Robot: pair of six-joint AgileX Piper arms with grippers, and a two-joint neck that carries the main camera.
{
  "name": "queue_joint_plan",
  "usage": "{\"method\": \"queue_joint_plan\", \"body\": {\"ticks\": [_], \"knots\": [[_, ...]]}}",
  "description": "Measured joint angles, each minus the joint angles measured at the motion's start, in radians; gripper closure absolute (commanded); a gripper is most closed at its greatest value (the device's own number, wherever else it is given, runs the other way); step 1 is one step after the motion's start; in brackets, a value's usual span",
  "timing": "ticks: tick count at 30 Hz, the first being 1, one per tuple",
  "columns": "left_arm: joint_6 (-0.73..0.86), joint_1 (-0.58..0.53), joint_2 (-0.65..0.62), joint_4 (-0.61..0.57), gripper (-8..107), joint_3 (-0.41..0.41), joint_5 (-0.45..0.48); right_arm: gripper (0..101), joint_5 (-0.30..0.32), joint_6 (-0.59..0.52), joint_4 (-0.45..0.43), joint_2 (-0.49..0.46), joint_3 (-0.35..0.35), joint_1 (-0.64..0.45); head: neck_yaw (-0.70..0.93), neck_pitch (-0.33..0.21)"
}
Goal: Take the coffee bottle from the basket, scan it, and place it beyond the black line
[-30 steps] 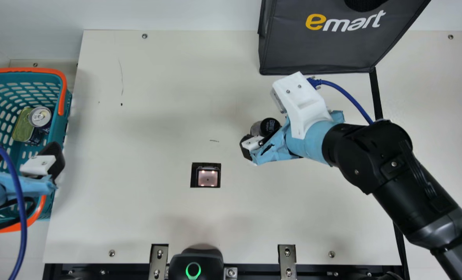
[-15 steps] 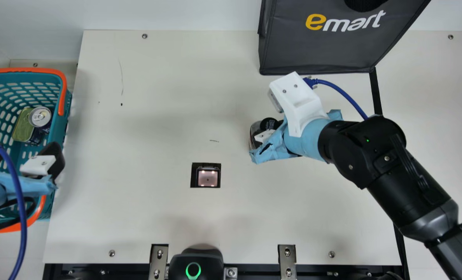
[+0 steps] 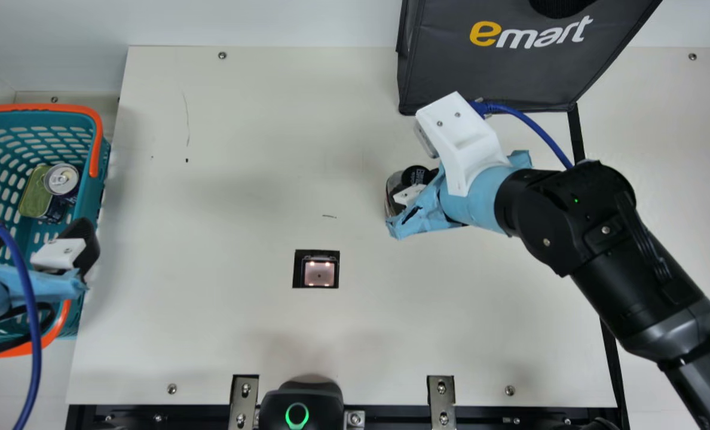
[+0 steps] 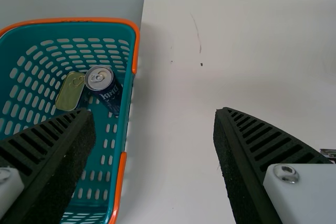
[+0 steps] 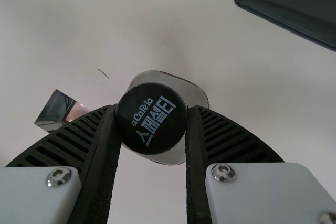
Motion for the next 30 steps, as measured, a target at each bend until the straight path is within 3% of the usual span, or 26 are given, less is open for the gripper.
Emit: {"method": "queue_joint_plan", "body": {"ticks": [14,30], "knots": [[0.0,0.0,0.0,0.0,9,0.0,0.0,101,0.014,-0.023,0.002,0.009,-0.035,-0.023,-0.002,0.0],[0.0,0.0,0.0,0.0,9,0.0,0.0,101,0.022,-0.026,0.001,0.0,-0.037,-0.045,-0.337,0.0]]}}
